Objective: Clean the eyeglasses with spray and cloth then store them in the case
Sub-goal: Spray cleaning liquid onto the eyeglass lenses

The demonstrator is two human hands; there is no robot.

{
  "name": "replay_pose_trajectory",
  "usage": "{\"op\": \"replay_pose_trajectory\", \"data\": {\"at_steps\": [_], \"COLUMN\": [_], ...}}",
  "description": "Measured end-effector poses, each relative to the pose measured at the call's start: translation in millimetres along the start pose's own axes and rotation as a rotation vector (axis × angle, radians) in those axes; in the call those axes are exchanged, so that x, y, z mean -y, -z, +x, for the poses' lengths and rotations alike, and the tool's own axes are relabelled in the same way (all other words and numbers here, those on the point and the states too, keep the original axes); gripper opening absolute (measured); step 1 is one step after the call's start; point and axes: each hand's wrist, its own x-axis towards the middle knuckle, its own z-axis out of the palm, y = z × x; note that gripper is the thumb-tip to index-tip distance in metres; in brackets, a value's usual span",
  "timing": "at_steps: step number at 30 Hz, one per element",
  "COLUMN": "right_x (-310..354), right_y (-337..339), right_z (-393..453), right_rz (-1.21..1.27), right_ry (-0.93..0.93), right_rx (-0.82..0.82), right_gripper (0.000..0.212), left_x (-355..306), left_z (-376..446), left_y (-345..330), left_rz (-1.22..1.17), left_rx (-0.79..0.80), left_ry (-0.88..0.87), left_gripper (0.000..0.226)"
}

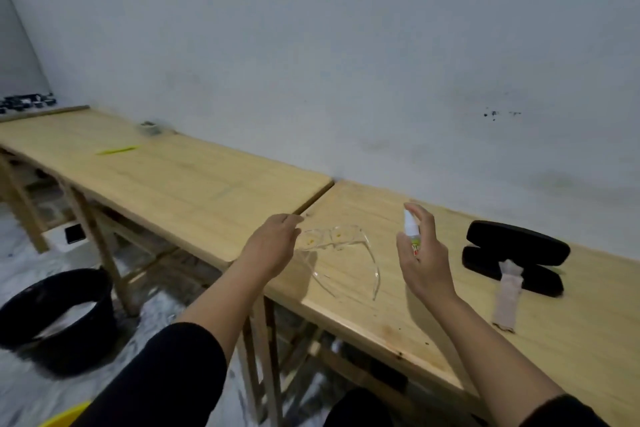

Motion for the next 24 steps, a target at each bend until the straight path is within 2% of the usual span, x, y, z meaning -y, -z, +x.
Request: {"op": "replay_pose_trajectory", "data": {"at_steps": [6,16,19,22,24], "right_x": [2,2,3,7,-12], "right_y": [-21,-29,-31,-27,-4], "right_z": [-4,-3,-5,-8,2], "right_rz": [0.016,0.047,0.065,0.088,0.086], "right_ry": [-0.017,-0.038,-0.029,0.0,-0.026], "right_rx": [0.074,0.098,0.107,0.076,0.007], "right_gripper": [0.042,0.041,0.038,0.036,0.034], "left_x": [19,20,21,20,-3], "left_z": [-15,-13,-14,-11,18], "left_y": [-13,-30,-24,-20,-38], "left_rz": [-0.041,-0.19,-0.221,-0.346,-0.481], "left_rx": [0.041,-0.005,-0.131,-0.247,-0.247], "left_ry": [-0.072,-0.022,-0.018,0.163,0.276], "left_gripper": [0.05,0.022,0.017,0.02,0.023]}}
